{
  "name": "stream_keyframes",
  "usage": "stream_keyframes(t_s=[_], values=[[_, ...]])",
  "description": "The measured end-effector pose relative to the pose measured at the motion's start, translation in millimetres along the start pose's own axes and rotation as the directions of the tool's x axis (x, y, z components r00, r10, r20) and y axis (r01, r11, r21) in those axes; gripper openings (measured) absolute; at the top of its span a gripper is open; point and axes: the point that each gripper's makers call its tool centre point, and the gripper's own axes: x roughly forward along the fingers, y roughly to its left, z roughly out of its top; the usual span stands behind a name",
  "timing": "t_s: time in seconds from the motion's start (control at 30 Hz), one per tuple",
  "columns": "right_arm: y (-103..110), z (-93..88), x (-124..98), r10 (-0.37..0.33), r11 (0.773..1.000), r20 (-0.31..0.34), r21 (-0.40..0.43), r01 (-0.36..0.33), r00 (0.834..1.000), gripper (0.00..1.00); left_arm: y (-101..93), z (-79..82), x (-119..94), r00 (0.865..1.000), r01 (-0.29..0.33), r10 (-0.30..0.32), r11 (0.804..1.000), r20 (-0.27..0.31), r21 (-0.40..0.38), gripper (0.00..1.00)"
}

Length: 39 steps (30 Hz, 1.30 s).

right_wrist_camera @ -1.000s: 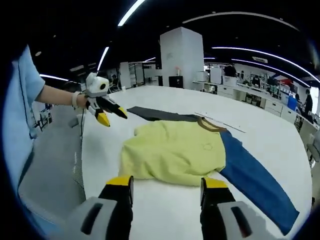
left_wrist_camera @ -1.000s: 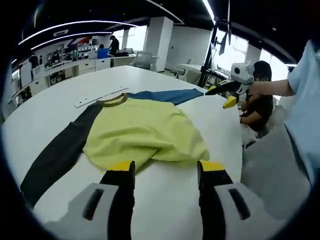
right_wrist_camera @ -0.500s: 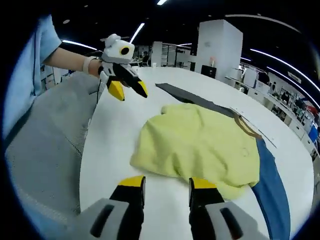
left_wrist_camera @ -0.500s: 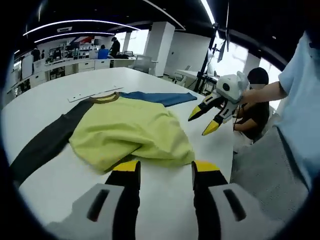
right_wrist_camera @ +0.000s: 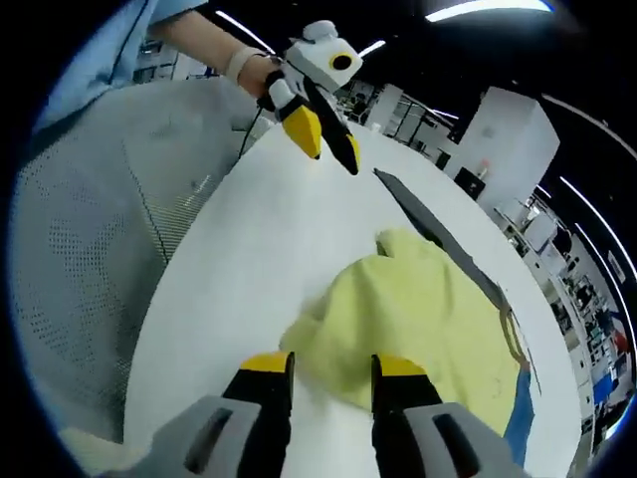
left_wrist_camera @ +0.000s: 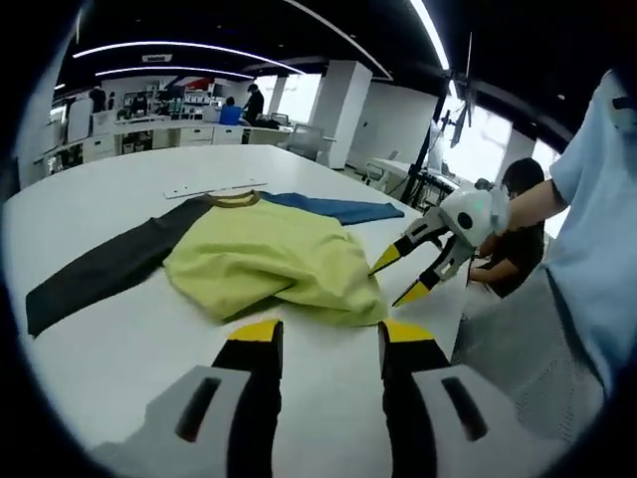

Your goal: Fold the garment on the visible template until the final outline fits inside the template.

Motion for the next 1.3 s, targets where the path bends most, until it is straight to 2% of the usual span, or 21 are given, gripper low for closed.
stream_keyframes(t_s=[0.13,0.27,0.37,0.43,0.6,0.73,0.87,1.07,1.13,1.3], values=[[4.5,-2.0,6.7,0.017,1.000,-0.011,-0.009,-0.017,1.000,0.22,-1.0,-2.3,-4.4,1.000,-0.006,0.006,1.000,-0.003,-0.002,0.37],[3.2,-3.5,12.0,0.018,1.000,-0.021,-0.024,-0.018,1.000,0.15,-3.4,-9.5,-5.3,0.999,-0.005,0.006,1.000,-0.032,0.017,0.37],[1.3,-5.8,15.0,0.019,1.000,-0.030,-0.024,-0.020,0.999,0.08,-4.6,-14.1,-3.9,0.999,-0.004,0.005,1.000,-0.049,0.020,0.40],[0.0,-5.1,14.3,0.020,1.000,-0.033,-0.022,-0.021,0.999,0.00,-6.0,-15.4,-3.4,0.999,0.001,0.001,1.000,-0.054,0.022,0.39],[-9.5,0.3,9.0,0.021,1.000,-0.019,0.009,-0.020,1.000,0.00,-5.2,-14.8,1.8,0.998,0.003,-0.001,1.000,-0.056,0.030,0.39],[-25.6,8.8,1.5,0.007,0.999,0.008,0.042,-0.007,1.000,0.00,-3.2,-10.7,9.2,0.999,0.005,-0.004,0.999,-0.049,0.033,0.39],[-59.4,25.4,-8.0,-0.030,0.996,0.042,0.081,0.026,0.999,0.00,-3.5,-8.3,15.1,0.999,0.016,-0.015,0.999,-0.042,0.031,0.38],[-132.0,47.9,-21.2,-0.108,0.983,0.092,0.161,0.092,0.990,0.00,-4.5,-12.0,18.5,0.999,0.025,-0.024,1.000,-0.043,0.017,0.38],[-153.0,50.3,-23.0,-0.123,0.972,0.094,0.210,0.101,0.988,0.00,-3.3,-13.7,18.5,0.999,0.022,-0.021,1.000,-0.041,0.010,0.37],[-195.6,48.4,-21.4,-0.163,0.955,0.077,0.261,0.138,0.984,0.00,-1.4,-17.7,17.2,0.999,0.017,-0.017,1.000,-0.038,-0.011,0.37]])
